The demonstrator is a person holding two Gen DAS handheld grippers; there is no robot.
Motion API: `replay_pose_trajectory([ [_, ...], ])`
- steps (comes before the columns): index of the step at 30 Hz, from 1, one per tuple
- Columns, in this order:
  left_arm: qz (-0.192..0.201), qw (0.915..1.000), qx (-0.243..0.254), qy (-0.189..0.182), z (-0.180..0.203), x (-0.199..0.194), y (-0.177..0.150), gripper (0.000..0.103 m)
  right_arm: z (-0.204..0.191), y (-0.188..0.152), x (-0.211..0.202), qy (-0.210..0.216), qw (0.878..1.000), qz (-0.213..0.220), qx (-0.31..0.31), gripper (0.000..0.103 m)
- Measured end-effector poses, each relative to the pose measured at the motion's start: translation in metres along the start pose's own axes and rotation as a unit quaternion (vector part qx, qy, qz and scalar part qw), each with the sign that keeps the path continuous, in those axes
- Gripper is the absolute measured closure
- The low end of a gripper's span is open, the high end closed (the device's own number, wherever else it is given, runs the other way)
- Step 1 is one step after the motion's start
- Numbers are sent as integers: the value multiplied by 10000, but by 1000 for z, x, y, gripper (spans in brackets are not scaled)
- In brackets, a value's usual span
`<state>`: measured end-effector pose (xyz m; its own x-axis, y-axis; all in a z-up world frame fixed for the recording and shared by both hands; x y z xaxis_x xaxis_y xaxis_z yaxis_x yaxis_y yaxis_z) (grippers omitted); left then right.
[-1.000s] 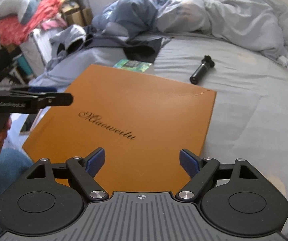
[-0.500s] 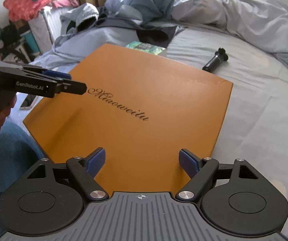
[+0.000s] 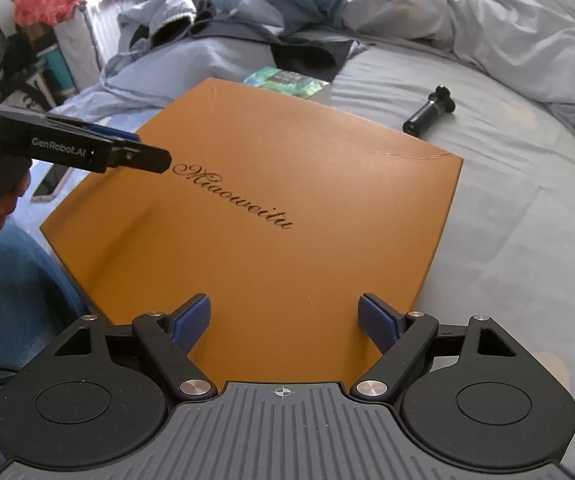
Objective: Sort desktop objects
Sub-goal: 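Lower the orange lid onto the brown box with both tools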
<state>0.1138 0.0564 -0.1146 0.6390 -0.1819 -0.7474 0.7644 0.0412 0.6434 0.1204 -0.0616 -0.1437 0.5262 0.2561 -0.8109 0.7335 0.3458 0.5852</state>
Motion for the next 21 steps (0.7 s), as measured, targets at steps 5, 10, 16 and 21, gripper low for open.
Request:
replay_pose_trajectory([
  [5,-2,10000,18,16,1,0,-1,32,-1,-2,3,-43,10000,-37,-82,17],
  [10,-27,10000,6,-10,1,1,1,30,0,-2,3,-41,10000,-40,-33,17],
  [16,-33,9998,-166,51,-5,-2,3,30,7,3,-2,42,9994,55,353,18],
  [21,225,9995,-213,29,-1,-17,13,30,15,13,-29,86,9965,480,685,17],
])
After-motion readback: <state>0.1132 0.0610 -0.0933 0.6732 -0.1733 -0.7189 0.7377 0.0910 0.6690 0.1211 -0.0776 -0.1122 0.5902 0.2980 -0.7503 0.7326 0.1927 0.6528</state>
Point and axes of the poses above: each gripper's, at about its wrist camera, not at the fingertips, and x roughly the way its jaws point, z to its right, y to its top, the point moved 5 cm from there along x, roughly the way its jaws point, and after that the axes turned 1 degree about -z, right-handed, at the moved point
